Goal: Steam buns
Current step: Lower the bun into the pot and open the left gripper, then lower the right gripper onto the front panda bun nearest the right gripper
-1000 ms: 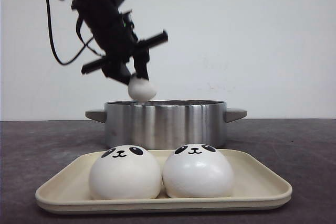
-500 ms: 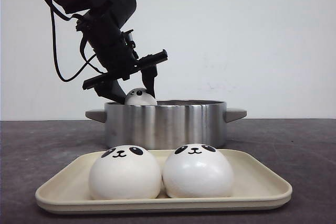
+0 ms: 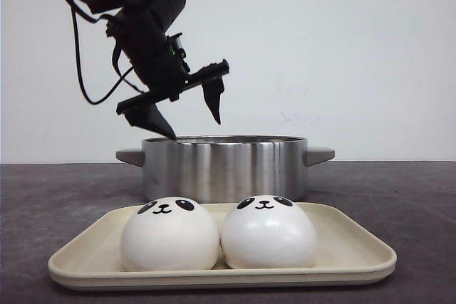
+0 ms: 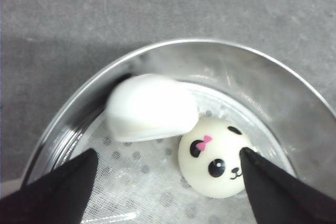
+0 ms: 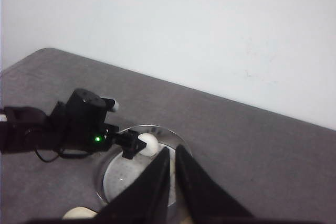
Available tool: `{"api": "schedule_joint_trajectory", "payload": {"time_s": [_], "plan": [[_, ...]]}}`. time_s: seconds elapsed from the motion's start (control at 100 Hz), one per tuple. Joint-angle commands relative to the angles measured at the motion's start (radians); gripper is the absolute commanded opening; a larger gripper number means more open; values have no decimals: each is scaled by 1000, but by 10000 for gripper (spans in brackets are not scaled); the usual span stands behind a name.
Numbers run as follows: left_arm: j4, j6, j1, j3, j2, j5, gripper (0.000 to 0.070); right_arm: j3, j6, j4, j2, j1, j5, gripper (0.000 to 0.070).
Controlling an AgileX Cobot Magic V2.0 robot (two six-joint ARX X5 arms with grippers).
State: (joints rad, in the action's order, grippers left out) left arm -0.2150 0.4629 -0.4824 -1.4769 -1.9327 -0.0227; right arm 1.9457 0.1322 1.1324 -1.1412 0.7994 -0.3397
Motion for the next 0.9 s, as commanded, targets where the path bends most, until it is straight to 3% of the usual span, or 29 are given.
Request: {"api": "schedule_joint_trajectory", "payload": {"time_s": [0.0, 0.13, 0.3, 0.46, 0.63, 0.74, 0.79, 0.89], "plan": [[-33, -2, -6, -58, -2, 3, 522, 16, -17, 19, -32, 8, -2, 9], [-58, -21, -12, -89, 70, 0, 521, -6, -16, 64, -82, 8, 0, 9], [-87, -63, -24, -89, 229, -12, 516, -153, 14, 25, -110, 8, 40, 9], [-229, -72, -25, -89, 396, -13, 516, -399, 100, -74, -110, 2, 139, 9], [-418, -140, -32, -89, 566, -12, 516, -677, 186, -213, -129, -14, 320, 9], [-507, -140, -43, -89, 668, -12, 516, -785, 256, -250, -177, -14, 406, 16], [-533, -141, -50, -89, 713, -12, 516, -808, 275, -246, -206, -14, 428, 97], [-557, -142, -68, -89, 791, -12, 516, -814, 284, -233, -264, -5, 470, 438]]}}
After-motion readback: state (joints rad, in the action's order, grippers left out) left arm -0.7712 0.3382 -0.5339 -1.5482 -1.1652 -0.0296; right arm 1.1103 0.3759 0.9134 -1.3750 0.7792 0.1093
